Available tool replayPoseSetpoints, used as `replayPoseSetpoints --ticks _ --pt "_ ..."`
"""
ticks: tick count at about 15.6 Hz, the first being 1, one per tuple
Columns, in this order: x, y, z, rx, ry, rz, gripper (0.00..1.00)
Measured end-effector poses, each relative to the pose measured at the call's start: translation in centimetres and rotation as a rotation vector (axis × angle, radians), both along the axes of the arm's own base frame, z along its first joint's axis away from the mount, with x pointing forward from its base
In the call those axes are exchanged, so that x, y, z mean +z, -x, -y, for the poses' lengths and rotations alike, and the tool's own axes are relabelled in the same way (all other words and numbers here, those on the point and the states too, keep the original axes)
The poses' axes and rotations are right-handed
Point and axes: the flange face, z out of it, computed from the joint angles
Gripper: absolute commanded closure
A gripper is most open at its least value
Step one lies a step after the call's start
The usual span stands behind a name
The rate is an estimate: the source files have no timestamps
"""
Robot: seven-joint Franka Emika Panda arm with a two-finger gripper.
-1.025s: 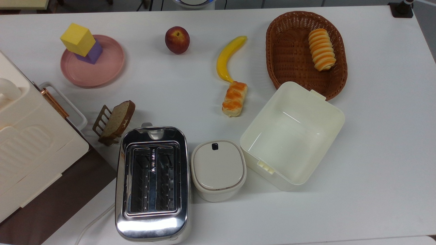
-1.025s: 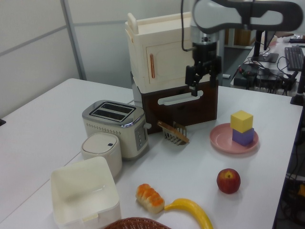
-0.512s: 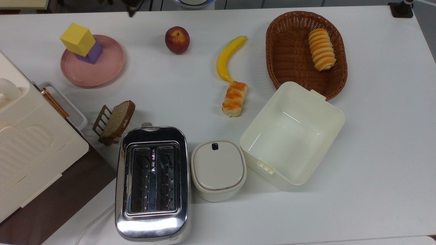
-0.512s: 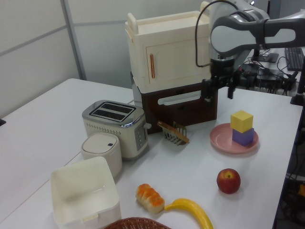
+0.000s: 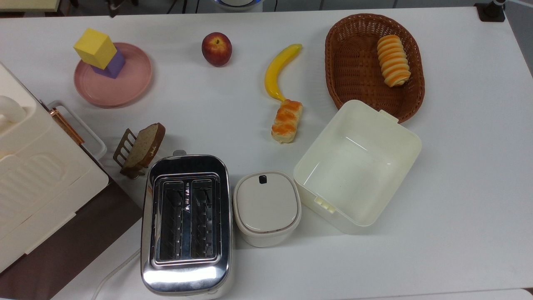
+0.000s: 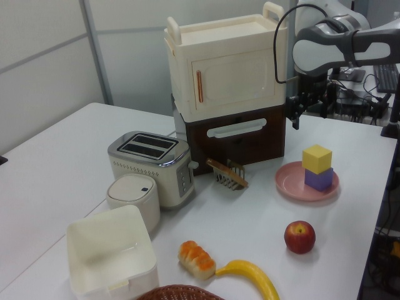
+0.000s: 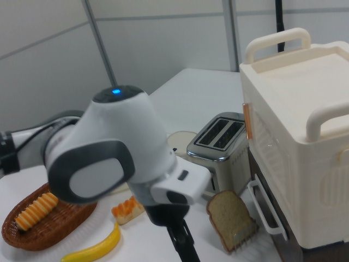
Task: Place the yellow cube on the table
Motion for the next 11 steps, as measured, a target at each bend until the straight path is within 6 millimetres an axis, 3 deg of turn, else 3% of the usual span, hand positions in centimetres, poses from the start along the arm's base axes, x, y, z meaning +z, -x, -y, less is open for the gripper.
replayPoseSetpoints --ticks 6,11 --pt "-5.2 -0.7 4.3 -0.007 0.057 -0.076 0.00" --pt "-6.4 -0.4 6.0 -0.026 0.060 -0.079 0.00"
